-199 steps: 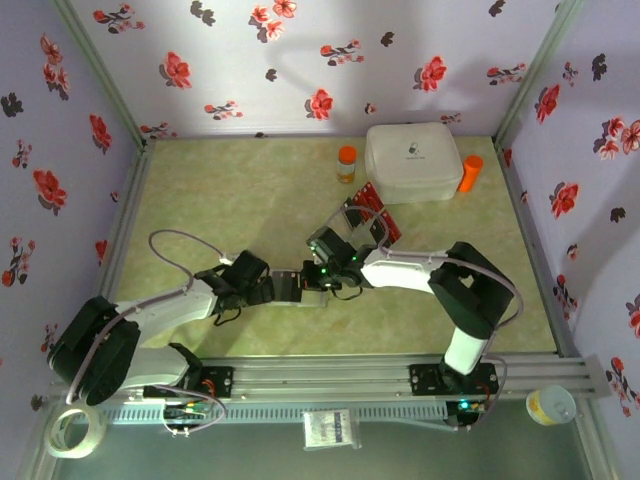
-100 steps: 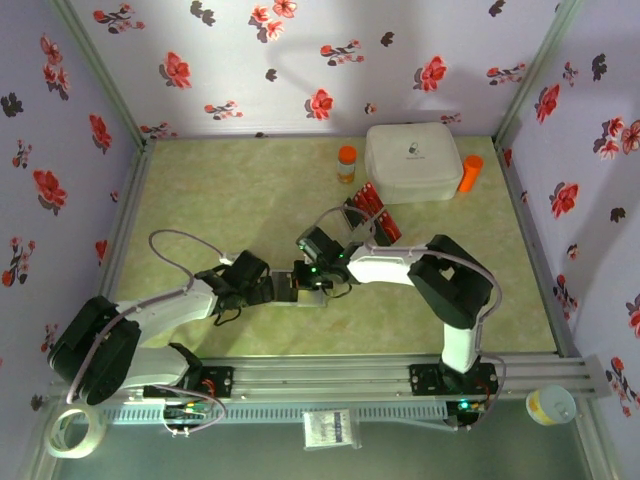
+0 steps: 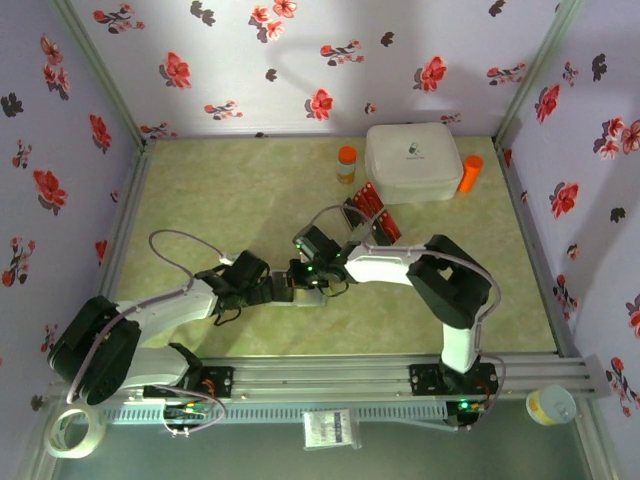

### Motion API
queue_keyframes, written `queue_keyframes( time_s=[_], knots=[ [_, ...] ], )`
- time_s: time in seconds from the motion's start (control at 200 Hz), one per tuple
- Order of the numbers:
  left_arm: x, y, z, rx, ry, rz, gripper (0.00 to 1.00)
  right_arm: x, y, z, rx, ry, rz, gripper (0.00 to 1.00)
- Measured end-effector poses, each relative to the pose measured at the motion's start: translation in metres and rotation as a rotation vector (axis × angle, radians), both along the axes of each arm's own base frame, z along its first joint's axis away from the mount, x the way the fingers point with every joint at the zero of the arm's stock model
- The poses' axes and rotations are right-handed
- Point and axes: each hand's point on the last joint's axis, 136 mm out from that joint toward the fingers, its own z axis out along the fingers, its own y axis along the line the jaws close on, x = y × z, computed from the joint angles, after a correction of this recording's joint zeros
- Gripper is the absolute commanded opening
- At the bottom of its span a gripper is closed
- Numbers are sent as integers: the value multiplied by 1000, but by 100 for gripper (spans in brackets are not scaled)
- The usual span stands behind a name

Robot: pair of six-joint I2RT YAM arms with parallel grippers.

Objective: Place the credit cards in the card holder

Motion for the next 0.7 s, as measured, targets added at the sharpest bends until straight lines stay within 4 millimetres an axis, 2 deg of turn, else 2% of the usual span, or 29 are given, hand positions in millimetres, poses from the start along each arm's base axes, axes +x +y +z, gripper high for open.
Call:
queue_keyframes(
  time_s=[0.12, 0.19, 0.495, 0.705],
  knots=[
    [0, 0, 0, 0, 0, 0, 100, 0, -5, 14, 16, -27, -9, 0],
    [0, 0, 0, 0, 0, 0, 100, -1, -6, 16, 18, -30, -10, 0],
    [0, 0, 0, 0, 0, 0, 100, -4, -10, 4, -4, -16, -12, 0],
    [0, 0, 0, -1, 0, 0, 100, -6, -12, -18, -44, 17, -9, 0]
  ],
)
